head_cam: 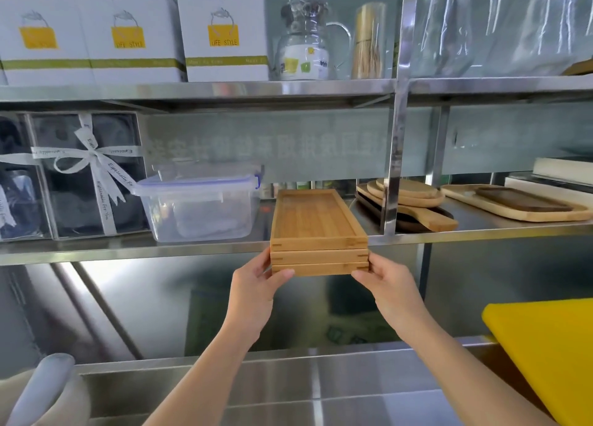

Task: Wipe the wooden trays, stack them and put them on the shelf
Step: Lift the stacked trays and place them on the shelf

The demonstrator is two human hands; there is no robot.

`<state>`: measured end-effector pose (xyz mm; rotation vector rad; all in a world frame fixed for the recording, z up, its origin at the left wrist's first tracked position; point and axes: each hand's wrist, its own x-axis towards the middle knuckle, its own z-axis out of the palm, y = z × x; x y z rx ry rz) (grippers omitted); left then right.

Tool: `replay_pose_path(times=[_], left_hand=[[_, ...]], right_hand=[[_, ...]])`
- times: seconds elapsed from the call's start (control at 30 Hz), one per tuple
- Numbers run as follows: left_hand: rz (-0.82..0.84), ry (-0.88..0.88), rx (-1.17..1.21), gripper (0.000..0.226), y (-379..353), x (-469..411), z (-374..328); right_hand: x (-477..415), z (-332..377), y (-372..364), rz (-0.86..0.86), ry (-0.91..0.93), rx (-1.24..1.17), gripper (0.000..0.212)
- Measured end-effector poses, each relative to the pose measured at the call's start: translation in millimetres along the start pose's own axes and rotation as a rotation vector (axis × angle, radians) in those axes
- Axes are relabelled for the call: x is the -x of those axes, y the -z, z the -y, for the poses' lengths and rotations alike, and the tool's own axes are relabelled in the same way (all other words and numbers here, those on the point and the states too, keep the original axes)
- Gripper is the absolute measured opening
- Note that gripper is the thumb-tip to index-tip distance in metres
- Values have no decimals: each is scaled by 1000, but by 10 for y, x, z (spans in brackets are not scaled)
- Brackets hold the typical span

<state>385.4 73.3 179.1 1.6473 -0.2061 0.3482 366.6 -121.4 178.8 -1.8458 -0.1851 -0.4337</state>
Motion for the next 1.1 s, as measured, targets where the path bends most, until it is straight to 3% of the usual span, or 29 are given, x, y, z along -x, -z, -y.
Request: replay_pose_path(times=[0.27,0.57,0.73,0.93,1.1], left_hand=[[-109,32,-167,31,-27,-135,35],[-245,53,-348,33,-216,-692,148],[-275,34,-426,23,-252,-960,238],[-250,26,-522,26,-248,-1007,280],[-293,-84,-667,33,-96,-767,160]], right_hand=[[-221,-88,-50,-31,-12,63,26],[-790,-117,-137,-140,26,472,21],[-1045,-219,-229,-153,20,508,22],[-1130,-322,-231,-142,17,548,21],[-943,-187,-131,-162,38,539,39]])
